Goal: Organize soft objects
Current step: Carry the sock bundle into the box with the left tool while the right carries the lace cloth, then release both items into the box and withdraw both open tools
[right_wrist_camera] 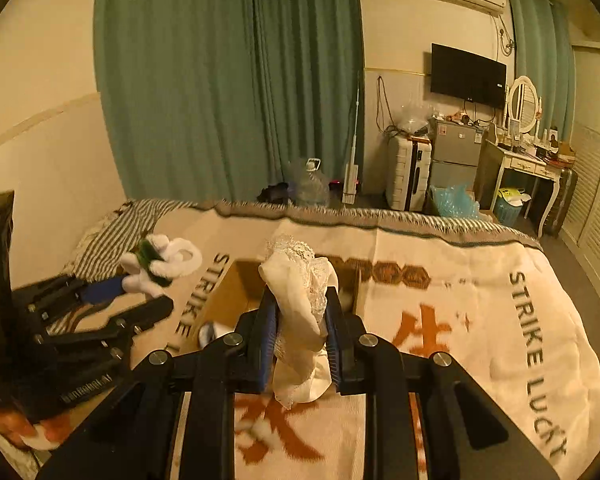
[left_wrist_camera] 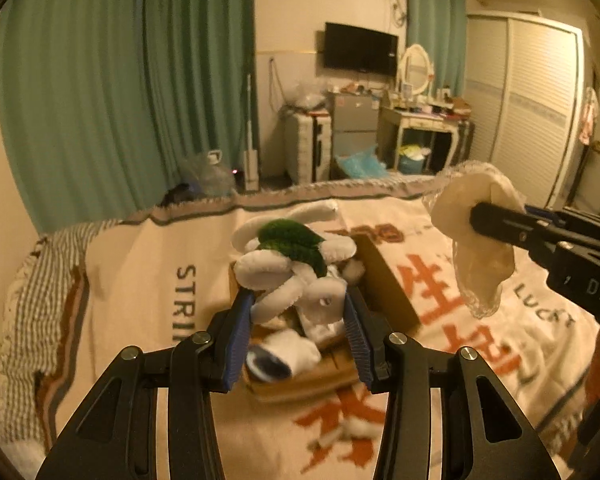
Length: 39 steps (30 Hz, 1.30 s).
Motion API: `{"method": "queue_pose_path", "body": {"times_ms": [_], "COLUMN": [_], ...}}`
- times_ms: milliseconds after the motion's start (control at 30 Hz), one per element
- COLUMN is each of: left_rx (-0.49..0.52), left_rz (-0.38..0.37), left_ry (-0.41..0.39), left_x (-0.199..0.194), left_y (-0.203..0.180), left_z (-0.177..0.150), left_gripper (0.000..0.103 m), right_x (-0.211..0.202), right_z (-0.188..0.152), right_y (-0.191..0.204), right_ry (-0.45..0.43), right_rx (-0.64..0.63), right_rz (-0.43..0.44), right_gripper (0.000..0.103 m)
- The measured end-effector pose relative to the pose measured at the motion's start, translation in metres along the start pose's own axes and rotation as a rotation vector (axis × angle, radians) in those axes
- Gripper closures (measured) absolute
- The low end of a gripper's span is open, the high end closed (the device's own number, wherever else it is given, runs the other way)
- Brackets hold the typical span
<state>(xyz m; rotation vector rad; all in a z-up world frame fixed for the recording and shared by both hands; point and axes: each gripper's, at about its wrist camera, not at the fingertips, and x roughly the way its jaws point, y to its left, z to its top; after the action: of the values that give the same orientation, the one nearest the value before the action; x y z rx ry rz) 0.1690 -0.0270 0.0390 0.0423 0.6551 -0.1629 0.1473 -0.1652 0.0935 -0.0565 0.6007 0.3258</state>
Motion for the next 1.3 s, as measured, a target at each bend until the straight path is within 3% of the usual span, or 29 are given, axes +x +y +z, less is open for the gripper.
{"method": "queue_pose_path", "body": {"times_ms": [200,467,633,700,733,767,800,967,1100,1200,1300], "left_rx": [-0.063,-0.074,-0.071,-0.095,-0.108,-0.116,-0.120,-0.133,-0.150,-0.126,-0.108], "left_rz": [-0.004,0.034,0.077,0.058,0.046,0.044,0.054,0.072,0.076,0.092,0.096], "left_ry": [0.053,0.118,0.129,0.135,0.137,0.140,0.142,0.089,0.014,-0.054,-0.115], "left_x": [0.065,0.137,0.149,0.148,0.145,0.143,0.139,0.095,0.032,-0.020,-0.067], "left_y": [0.011,0.016,0.014,0.015,0.016,0.017,0.018,0.019,0.016,0.010,0.006], "left_z": [0.003,-0.011,-0.018,-0.016,-0.015,-0.013,-0.011,0.010,0.035,0.051,0.057], "left_gripper": [0.060,0.060,0.044,0.042,0.040,0.030,0.022,0.021,0.021,0.009,0.008], "right_x": [0.067,0.169,0.204,0.207,0.206,0.204,0.199,0.153,0.095,0.044,-0.007], "right_z": [0.018,-0.005,-0.019,-0.020,-0.019,-0.017,-0.015,0.005,0.030,0.048,0.060], "right_y": [-0.003,-0.025,-0.038,-0.045,-0.047,-0.049,-0.050,-0.051,-0.051,-0.047,-0.034], "right_ry": [0.034,0.120,0.150,0.151,0.147,0.140,0.130,0.080,0.021,-0.032,-0.079], "right_rx": [-0.034,0.005,0.054,0.079,0.089,0.095,0.098,0.070,0.089,0.097,0.072], "right_rz": [0.019,0.005,0.021,0.020,0.022,0.019,0.016,-0.024,-0.045,-0.043,-0.064], "right_gripper": [0.082,0.082,0.081,0.072,0.058,0.046,0.042,0.029,0.022,0.012,0.008]}}
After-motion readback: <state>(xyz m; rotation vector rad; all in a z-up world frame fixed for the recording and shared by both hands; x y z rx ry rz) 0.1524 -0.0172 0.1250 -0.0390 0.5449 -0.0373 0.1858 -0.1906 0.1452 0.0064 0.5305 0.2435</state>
